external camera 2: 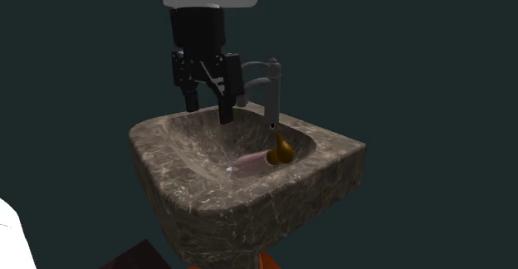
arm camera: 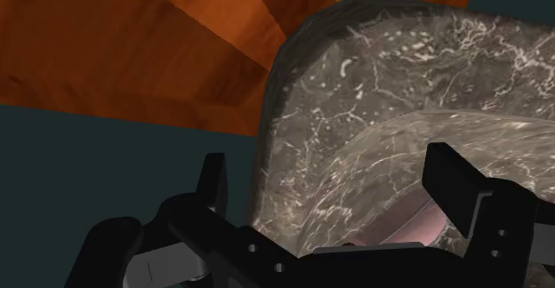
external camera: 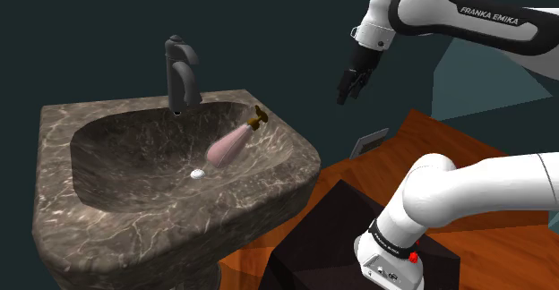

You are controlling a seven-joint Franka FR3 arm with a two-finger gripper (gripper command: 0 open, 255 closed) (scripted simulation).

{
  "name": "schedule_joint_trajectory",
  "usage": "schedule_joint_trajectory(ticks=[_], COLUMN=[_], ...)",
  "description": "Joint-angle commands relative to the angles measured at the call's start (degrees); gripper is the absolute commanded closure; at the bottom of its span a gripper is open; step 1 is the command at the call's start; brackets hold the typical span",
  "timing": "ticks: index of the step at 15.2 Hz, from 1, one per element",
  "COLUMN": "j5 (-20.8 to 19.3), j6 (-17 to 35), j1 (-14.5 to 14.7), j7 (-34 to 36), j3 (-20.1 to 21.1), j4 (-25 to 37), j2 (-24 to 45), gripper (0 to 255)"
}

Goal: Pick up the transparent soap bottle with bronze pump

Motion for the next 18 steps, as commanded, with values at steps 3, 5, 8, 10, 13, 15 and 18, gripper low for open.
schedule_joint_trajectory(ticks=[3, 5, 8, 10, 13, 15, 18], j5=[0.64, 1.61, 3.71, 5.54, 8.87, 11.37, 15.29], j6=[2.06, 3.77, 5.61, 6.32, 6.52, 6.07, 4.53], j1=[1.15, 2.41, 4.38, 5.66, 7.27, 8.04, 8.58], j7=[-3.45, -7.01, -12.62, -16.51, -22.53, -26.54, -32.31], j3=[-2.29, -4.46, -7.43, -9.19, -11.3, -12.29, -12.98], j4=[1.85, 4.07, 8.03, 11.1, 16.31, 20.19, 26.64], j2=[5.16, 10.45, 18.59, 24.11, 32.55, 38.24, 46.83], gripper=[0, 0, 0, 0, 0, 0, 0])
